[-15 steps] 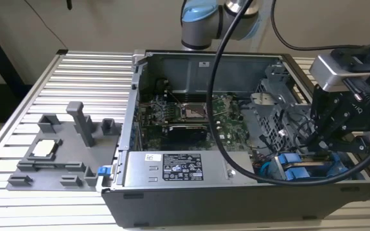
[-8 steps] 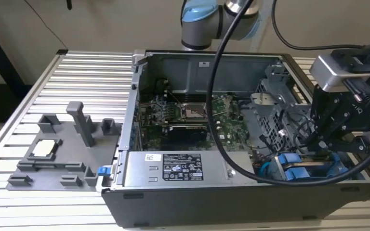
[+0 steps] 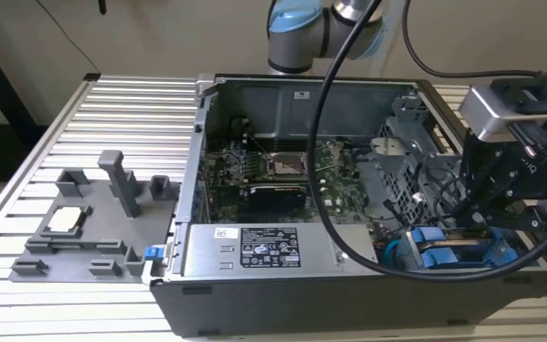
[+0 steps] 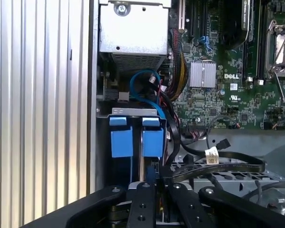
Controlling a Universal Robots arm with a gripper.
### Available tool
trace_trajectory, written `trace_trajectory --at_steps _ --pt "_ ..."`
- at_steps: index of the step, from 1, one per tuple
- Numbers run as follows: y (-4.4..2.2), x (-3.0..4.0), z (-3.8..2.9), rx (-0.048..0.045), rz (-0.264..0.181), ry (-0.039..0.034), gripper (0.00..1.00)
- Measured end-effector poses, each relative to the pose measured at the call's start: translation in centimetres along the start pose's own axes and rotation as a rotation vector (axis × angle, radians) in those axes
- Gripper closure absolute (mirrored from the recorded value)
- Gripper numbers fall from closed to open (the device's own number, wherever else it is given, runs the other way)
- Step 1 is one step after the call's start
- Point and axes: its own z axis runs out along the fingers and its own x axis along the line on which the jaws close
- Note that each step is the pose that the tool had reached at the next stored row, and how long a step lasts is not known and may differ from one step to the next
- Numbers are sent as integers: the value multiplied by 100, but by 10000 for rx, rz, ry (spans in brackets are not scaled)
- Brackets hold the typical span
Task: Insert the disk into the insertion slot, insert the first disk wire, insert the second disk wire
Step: 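Insert the second disk wire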
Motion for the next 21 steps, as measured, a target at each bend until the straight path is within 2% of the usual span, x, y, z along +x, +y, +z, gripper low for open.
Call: trace_trajectory --at_steps 11,21 --pt "-36 15 45 23 -23 -28 84" --pt "-56 18 88 57 -33 -204 84"
